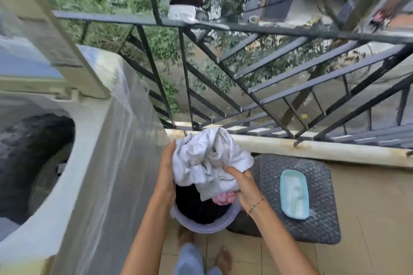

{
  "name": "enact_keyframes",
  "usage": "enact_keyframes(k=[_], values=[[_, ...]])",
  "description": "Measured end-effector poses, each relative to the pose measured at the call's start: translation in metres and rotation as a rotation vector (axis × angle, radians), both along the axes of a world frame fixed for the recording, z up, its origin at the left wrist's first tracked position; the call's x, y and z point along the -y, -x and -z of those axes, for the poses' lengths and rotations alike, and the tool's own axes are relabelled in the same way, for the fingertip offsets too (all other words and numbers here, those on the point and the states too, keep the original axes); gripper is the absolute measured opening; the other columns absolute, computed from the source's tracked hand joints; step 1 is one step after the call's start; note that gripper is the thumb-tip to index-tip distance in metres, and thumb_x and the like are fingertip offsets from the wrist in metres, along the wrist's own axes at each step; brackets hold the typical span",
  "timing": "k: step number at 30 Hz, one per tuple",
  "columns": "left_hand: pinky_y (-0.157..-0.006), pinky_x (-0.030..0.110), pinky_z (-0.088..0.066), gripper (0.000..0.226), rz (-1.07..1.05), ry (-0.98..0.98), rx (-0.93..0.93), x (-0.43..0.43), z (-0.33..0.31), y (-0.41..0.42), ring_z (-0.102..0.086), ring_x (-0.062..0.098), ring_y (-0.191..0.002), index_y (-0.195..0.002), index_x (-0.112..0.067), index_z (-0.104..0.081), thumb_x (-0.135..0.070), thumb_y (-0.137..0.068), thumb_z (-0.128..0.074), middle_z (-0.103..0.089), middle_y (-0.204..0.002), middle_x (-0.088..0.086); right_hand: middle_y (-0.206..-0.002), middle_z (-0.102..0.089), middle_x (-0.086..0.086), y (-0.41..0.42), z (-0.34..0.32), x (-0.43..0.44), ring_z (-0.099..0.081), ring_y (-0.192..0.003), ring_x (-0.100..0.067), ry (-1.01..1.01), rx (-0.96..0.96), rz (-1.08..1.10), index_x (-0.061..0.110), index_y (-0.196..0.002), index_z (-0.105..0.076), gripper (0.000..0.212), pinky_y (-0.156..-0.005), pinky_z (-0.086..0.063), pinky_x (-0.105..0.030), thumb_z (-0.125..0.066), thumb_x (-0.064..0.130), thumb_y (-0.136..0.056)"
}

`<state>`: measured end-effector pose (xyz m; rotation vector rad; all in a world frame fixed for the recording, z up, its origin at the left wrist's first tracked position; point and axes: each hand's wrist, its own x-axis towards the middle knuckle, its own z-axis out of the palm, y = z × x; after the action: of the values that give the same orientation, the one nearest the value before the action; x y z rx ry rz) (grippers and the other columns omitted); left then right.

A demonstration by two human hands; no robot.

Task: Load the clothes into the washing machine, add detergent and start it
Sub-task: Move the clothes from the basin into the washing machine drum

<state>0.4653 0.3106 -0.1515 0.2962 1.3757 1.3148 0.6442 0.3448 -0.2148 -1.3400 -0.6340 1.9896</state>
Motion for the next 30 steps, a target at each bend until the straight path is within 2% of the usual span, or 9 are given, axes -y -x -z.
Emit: enact_keyframes(k=[2, 7, 12, 16, 18, 21, 25, 28, 30], values=[[-0.084, 0.03, -0.052, 0.04, 0.002, -0.017, -0.035, -0.001, -0.028, 0.0, -0.063, 0.026, -0.099, -0.11, -0.003, -0.062, -0.036, -0.096, -0.042, -0.065, -0.111, 0.012, -0.106, -0.073, -0.008, -0.001, -0.026, -0.003, -0.071, -0.093, -0.023, -0.031, -0.006, -0.002, 0.014, -0.122, -0.059, 0.045, -0.067, -0.058, -0.029, -0.07, 0.009, -0.078], [-0.088, 0.035, -0.051, 0.031, -0.138, -0.032, -0.313, 0.014, -0.088, 0.006, -0.066, 0.019, -0.102, -0.104, -0.014, -0.069, -0.036, -0.097, -0.049, -0.071, -0.109, 0.007, -0.117, -0.069, -0.012, 0.022, -0.097, 0.0, -0.066, -0.107, -0.029, -0.106, -0.058, -0.114, 0.018, -0.127, -0.058, 0.075, -0.094, -0.051, -0.044, -0.083, 0.043, -0.06], [-0.102, 0.041, -0.045, 0.041, -0.235, -0.012, -0.458, 0.026, -0.136, 0.039, -0.06, 0.024, -0.113, -0.115, -0.014, -0.066, -0.042, -0.097, -0.042, -0.067, -0.118, 0.008, -0.126, -0.064, -0.006, 0.06, -0.145, 0.011, -0.06, -0.117, -0.026, -0.193, -0.132, -0.205, 0.025, -0.132, -0.054, 0.062, -0.104, -0.044, -0.047, -0.07, 0.046, -0.076], [-0.084, 0.043, -0.053, 0.051, -0.326, -0.038, -0.423, 0.052, -0.159, 0.083, -0.065, 0.023, -0.092, -0.111, -0.009, -0.066, -0.051, -0.093, -0.043, -0.069, -0.101, 0.008, -0.108, -0.073, -0.004, 0.103, -0.183, 0.025, -0.07, -0.097, -0.02, -0.219, -0.159, -0.216, 0.019, -0.12, -0.062, 0.046, -0.077, -0.058, -0.031, -0.059, 0.043, -0.082], [-0.071, 0.033, -0.053, 0.049, -0.374, -0.085, -0.353, 0.071, -0.168, 0.108, -0.066, 0.017, -0.081, -0.104, -0.014, -0.07, -0.054, -0.088, -0.046, -0.071, -0.09, 0.001, -0.11, -0.072, -0.006, 0.13, -0.197, 0.034, -0.069, -0.1, -0.022, -0.253, -0.122, -0.227, 0.016, -0.121, -0.062, 0.038, -0.08, -0.057, -0.032, -0.057, 0.035, -0.088], [-0.08, 0.038, -0.048, 0.039, -0.365, -0.121, -0.224, 0.101, -0.178, 0.158, -0.065, 0.024, -0.092, -0.088, -0.027, -0.076, -0.052, -0.08, -0.047, -0.074, -0.096, 0.002, -0.116, -0.069, -0.009, 0.181, -0.214, 0.052, -0.066, -0.106, -0.025, -0.271, -0.088, -0.244, 0.013, -0.124, -0.06, 0.036, -0.091, -0.053, -0.036, -0.058, 0.026, -0.09], [-0.074, 0.034, -0.042, 0.027, -0.386, -0.161, -0.193, 0.132, -0.184, 0.226, -0.049, 0.022, -0.079, -0.079, -0.017, -0.063, -0.033, -0.085, -0.043, -0.055, -0.083, 0.008, -0.1, -0.074, -0.002, 0.256, -0.233, 0.073, -0.071, -0.086, -0.014, -0.3, -0.075, -0.278, 0.013, -0.118, -0.063, 0.031, -0.068, -0.058, -0.023, -0.06, 0.023, -0.089], [-0.076, 0.035, -0.048, 0.032, -0.432, -0.087, -0.272, 0.147, -0.179, 0.277, -0.055, 0.02, -0.083, -0.095, -0.014, -0.063, -0.036, -0.09, -0.041, -0.06, -0.094, 0.007, -0.112, -0.07, -0.009, 0.308, -0.235, 0.084, -0.067, -0.102, -0.023, -0.327, -0.047, -0.305, 0.01, -0.121, -0.062, 0.034, -0.09, -0.054, -0.033, -0.06, 0.022, -0.089], [-0.082, 0.037, -0.05, 0.037, -0.466, -0.04, -0.256, 0.155, -0.174, 0.306, -0.063, 0.021, -0.091, -0.099, -0.02, -0.071, -0.044, -0.087, -0.046, -0.07, -0.103, 0.001, -0.108, -0.071, -0.008, 0.339, -0.233, 0.092, -0.067, -0.1, -0.022, -0.319, -0.055, -0.301, 0.009, -0.118, -0.063, 0.032, -0.089, -0.054, -0.033, -0.059, 0.022, -0.09]])
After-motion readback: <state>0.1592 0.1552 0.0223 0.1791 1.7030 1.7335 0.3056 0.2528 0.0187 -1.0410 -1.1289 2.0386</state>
